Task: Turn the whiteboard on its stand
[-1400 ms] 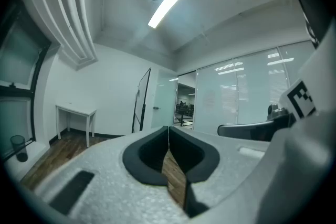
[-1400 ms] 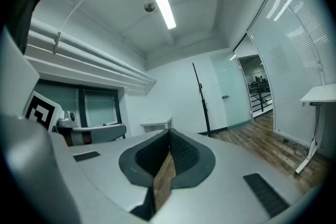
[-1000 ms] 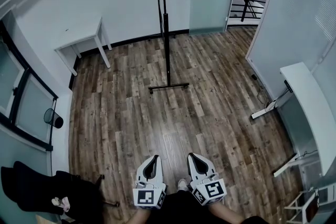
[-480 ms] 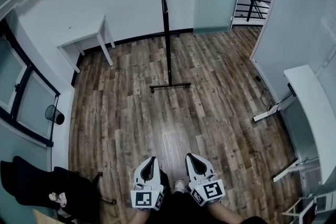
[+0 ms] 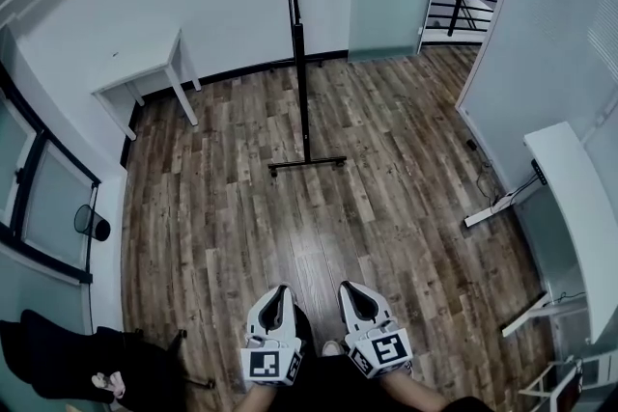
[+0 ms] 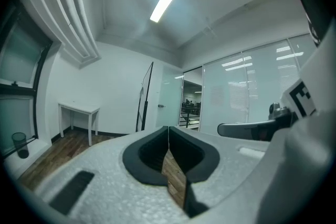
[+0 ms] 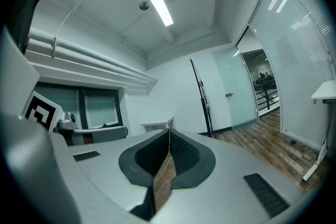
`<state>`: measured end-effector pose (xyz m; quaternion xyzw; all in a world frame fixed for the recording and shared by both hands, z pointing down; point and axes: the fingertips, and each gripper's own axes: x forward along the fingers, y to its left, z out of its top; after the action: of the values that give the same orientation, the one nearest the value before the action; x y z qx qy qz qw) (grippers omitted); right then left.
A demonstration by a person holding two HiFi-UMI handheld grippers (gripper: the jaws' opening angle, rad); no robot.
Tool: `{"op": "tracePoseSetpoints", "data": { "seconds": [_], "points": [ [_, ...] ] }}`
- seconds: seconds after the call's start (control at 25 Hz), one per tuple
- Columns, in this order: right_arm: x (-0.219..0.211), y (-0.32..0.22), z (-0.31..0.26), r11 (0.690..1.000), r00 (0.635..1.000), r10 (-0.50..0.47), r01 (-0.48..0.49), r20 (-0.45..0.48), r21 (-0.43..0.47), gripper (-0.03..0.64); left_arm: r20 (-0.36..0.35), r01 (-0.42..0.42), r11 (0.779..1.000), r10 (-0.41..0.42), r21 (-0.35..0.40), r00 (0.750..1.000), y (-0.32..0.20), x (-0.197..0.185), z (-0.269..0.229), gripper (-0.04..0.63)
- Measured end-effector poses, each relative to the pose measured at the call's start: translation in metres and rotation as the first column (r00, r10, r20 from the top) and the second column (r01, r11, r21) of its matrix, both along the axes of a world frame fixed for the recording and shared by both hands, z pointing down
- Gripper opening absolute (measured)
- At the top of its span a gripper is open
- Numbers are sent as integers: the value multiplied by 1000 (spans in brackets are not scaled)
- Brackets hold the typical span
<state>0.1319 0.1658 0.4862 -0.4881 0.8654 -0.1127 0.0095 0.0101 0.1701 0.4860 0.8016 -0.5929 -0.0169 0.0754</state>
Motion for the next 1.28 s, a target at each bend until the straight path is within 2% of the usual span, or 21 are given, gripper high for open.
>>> {"op": "tracePoseSetpoints", "data": {
  "seconds": [0.8,0.92,1.08,1.28],
  "points": [
    [-104,-194,-14,997,996,79,-79,-32,7,15,-37,-94,995,95,22,995,-203,-101,-16,18],
    [-115,-217,-13,995,995,95,-95,-29,7,15,-31,-101,995,101,4,994,-224,-114,-18,18],
    [-132,-243,-11,994,994,108,-108,-6,1,15,-33,-119,992,120,32,992,-245,-132,-16,18],
    [-146,-267,-11,994,994,111,-111,-13,-3,15,-41,-105,994,105,6,994,-263,-150,-14,18]
  ]
}}
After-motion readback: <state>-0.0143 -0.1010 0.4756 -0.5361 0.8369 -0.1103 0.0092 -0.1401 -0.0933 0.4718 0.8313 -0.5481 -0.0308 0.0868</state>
